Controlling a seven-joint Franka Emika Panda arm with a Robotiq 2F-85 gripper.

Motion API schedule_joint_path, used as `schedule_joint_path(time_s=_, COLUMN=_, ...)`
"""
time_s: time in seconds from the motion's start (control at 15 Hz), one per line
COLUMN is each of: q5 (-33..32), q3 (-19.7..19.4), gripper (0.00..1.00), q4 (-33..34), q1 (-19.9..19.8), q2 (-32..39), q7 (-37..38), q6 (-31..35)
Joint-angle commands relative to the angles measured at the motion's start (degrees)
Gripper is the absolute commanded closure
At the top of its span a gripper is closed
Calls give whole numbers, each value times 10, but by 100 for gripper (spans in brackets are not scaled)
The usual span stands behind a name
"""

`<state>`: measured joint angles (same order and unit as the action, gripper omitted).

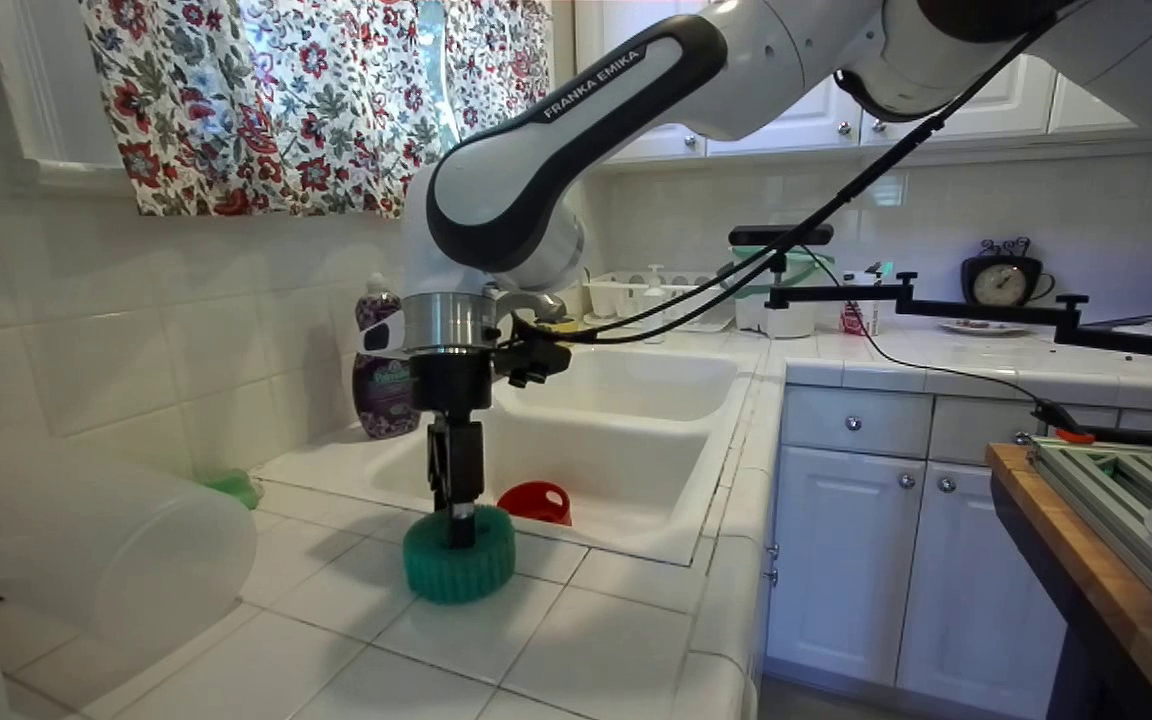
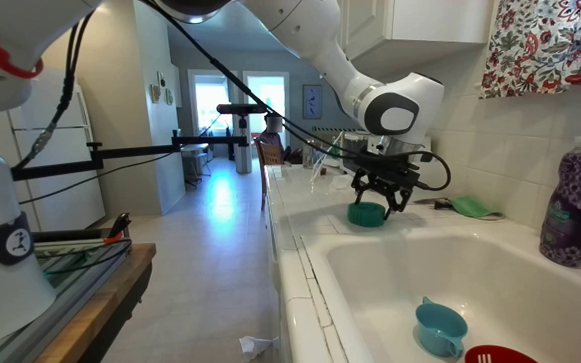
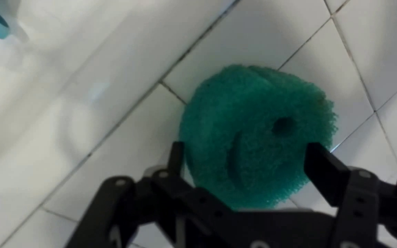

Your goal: Use the green sponge to clean the surface

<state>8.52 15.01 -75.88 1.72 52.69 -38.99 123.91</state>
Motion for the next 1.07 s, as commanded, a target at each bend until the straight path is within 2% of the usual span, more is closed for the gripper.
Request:
schedule_joint_path(time_s=0.0, q5=4, q3=7, gripper=42, q4=26, q1=-2, q2=17, q7=0, q6=-2)
schedule_joint_path(time_s=0.33, q5=3, q3=7, gripper=77, q4=31, q1=-2, q2=16, q7=1, q6=-5)
schedule_joint_path(time_s=0.47, q5=2, q3=5, gripper=81, q4=31, q1=-1, q2=16, q7=4, q6=-5)
schedule_joint_path(time_s=0.67, q5=-2, q3=-8, gripper=92, q4=25, q1=-1, q2=12, q7=30, q6=-3)
schedule_joint_path(time_s=1.0, q5=0, q3=-27, gripper=95, q4=-18, q1=-16, q2=-15, q7=94, q6=24)
